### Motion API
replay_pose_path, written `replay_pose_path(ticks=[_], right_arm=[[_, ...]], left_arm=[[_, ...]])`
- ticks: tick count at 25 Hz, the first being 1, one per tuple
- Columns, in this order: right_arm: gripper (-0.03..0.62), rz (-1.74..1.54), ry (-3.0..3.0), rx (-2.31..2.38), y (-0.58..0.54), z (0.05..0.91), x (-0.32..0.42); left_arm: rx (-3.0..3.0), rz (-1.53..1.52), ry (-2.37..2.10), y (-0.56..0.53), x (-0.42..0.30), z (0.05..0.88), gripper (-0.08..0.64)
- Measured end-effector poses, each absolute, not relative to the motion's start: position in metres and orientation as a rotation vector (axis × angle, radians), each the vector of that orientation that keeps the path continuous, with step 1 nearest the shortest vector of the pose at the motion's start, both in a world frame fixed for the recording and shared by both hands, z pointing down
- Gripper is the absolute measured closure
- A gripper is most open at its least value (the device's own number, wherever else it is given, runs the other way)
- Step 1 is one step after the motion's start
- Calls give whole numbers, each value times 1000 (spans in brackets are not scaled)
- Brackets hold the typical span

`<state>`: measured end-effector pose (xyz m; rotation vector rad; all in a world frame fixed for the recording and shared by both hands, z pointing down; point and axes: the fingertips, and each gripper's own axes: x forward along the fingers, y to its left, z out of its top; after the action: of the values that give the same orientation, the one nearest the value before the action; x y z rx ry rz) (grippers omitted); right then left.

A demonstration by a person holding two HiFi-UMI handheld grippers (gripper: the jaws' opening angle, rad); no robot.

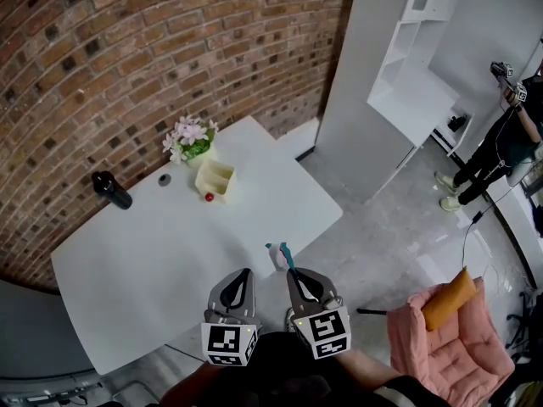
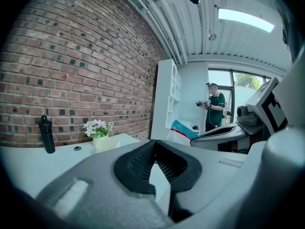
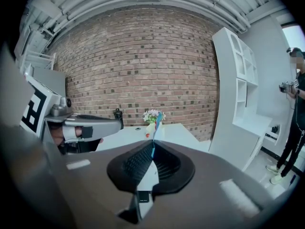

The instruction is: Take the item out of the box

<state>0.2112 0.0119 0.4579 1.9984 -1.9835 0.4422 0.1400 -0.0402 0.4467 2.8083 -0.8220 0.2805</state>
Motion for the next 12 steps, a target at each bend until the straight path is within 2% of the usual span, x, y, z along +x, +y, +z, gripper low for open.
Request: replay_pose_path(ticks=[12], right_arm=[[589, 457, -1978, 1990, 7, 460, 199]], left_arm=[[2803, 292, -820, -45, 127, 449, 555]])
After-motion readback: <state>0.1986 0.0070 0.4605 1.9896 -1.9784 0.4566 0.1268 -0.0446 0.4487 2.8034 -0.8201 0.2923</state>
